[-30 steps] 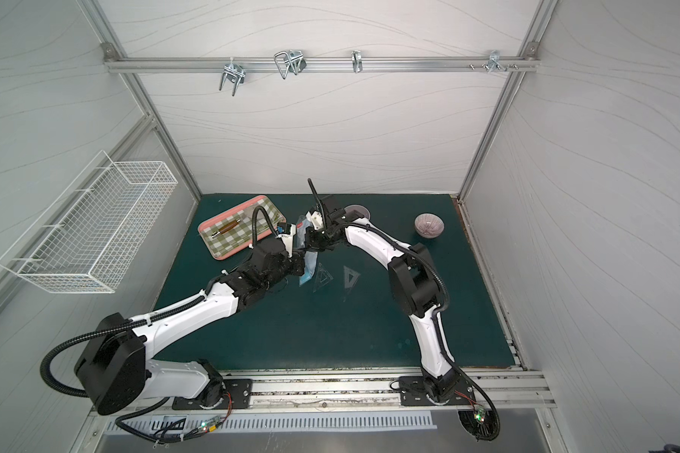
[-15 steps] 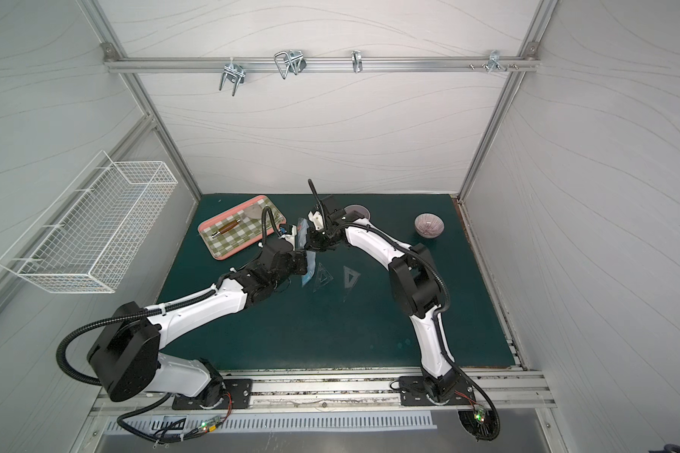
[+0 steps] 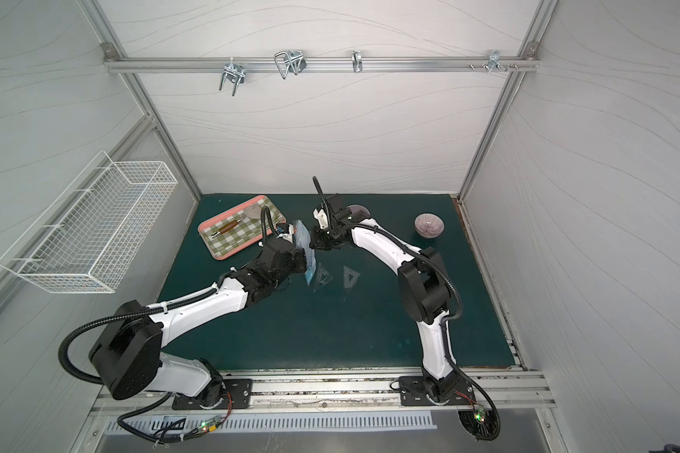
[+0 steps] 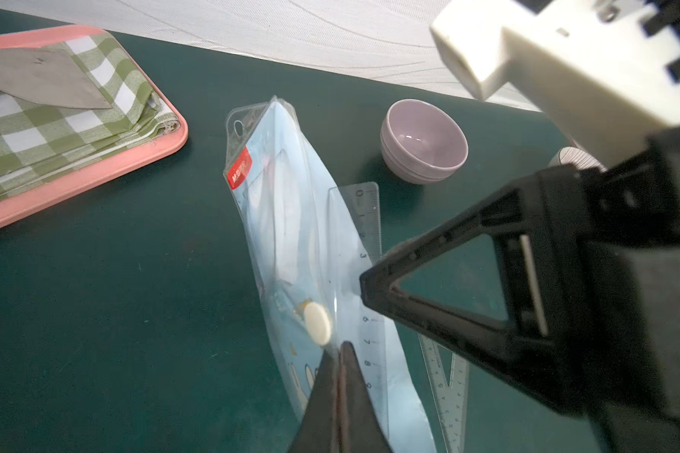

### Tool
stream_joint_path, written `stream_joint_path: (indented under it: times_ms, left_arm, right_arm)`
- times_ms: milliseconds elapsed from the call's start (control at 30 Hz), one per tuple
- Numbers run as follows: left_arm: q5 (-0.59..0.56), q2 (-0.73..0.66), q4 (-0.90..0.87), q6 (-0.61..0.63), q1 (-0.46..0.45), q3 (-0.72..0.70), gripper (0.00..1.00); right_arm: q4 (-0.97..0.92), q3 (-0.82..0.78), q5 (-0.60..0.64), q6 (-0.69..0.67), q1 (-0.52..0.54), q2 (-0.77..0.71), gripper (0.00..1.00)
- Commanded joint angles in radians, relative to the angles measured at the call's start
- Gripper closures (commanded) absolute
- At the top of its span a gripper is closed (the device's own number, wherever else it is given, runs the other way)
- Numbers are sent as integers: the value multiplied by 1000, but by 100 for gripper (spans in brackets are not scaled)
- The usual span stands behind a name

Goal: Open the ruler set and take out the ruler
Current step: Take out the ruler from the ruler set bag, then place the ruler at the center of the board.

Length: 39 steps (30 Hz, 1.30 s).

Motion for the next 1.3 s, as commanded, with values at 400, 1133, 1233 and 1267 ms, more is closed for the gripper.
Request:
stream_joint_path:
  times_ms: [400,1133,1233,1267]
  left_arm:
    - [5,16,42,-25,19,43,100]
    - [-31,-42,-34,45,20,32,100]
    - [-37,-69,-55,56,19,25,100]
    - [-37,-77,-62,60,19,24,100]
  right_arm:
    - [59,-53,194,-46,-1,-166,100]
    - [-4,-207,43,-102,-173,-403,100]
    - [-25,-293,-15,-129,-224,-460,100]
    - [-29,-315,-26,-137,-237,-475,100]
